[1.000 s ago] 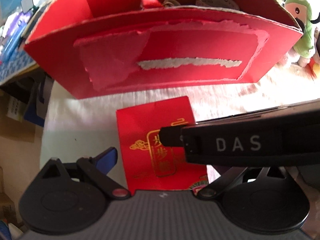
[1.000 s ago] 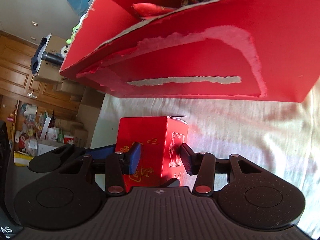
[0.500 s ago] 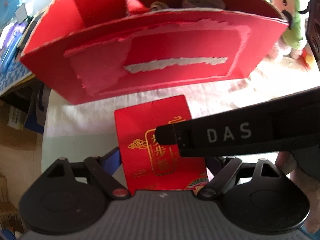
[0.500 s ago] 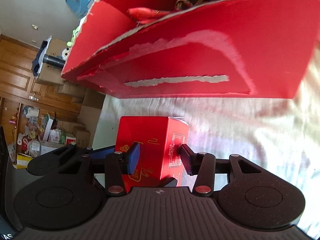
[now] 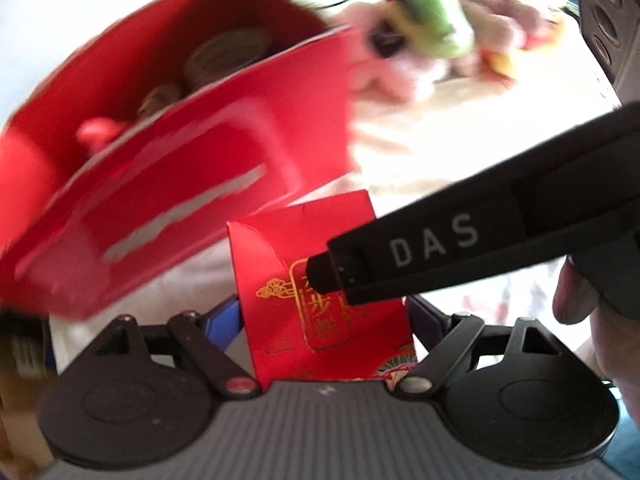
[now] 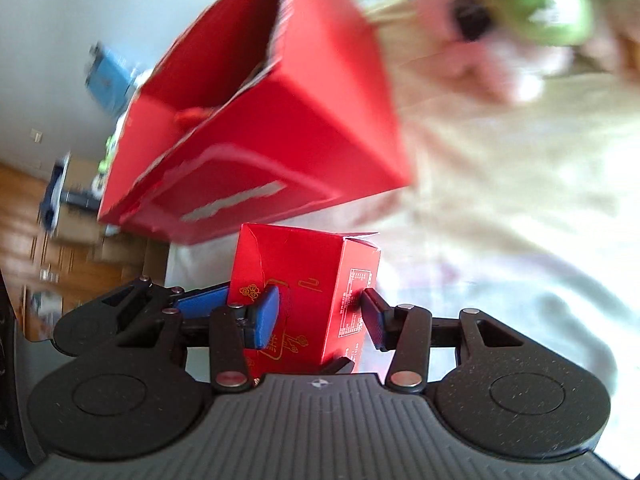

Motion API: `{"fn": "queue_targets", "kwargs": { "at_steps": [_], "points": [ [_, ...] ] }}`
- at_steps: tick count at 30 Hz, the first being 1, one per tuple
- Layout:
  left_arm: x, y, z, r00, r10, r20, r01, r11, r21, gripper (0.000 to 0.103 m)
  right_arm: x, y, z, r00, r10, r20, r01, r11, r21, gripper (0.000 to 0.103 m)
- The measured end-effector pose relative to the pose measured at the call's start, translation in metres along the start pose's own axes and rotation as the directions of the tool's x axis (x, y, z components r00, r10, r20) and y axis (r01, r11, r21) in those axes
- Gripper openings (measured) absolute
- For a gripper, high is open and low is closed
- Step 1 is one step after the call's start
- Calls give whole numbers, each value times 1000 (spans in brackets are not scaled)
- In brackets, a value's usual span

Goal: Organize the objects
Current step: 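Close the right gripper on the small red gift box and lift it, then carry the red gift box over the red box with the right gripper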

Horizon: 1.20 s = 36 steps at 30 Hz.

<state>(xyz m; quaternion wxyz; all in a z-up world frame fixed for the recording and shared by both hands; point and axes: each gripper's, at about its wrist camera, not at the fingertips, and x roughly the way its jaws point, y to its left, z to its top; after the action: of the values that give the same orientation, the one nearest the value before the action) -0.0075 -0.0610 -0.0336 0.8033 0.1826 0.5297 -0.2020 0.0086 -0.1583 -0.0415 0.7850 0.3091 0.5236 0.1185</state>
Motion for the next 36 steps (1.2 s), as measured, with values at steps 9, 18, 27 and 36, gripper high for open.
{"fn": "queue_targets", "kwargs": {
  "at_steps": [9,18,27,36],
  "points": [
    [-21,-55,33,992,-70,105,45,974,223,86,-64,-21,-13,973,-84,217,68,994,80,49],
    [-70,-81,64,948,-121,293,24,949,313,85,-113,-14,-10,884,-94,458,66,995,76,50],
    [-120,-51,88,881,-105,461,-2,974,225,85,-113,24,28,839,18,543,-4,1000,-27,50],
    [-120,32,89,862,33,507,-75,995,61,85,-64,79,73,861,145,488,-72,984,-165,50]
  ]
}}
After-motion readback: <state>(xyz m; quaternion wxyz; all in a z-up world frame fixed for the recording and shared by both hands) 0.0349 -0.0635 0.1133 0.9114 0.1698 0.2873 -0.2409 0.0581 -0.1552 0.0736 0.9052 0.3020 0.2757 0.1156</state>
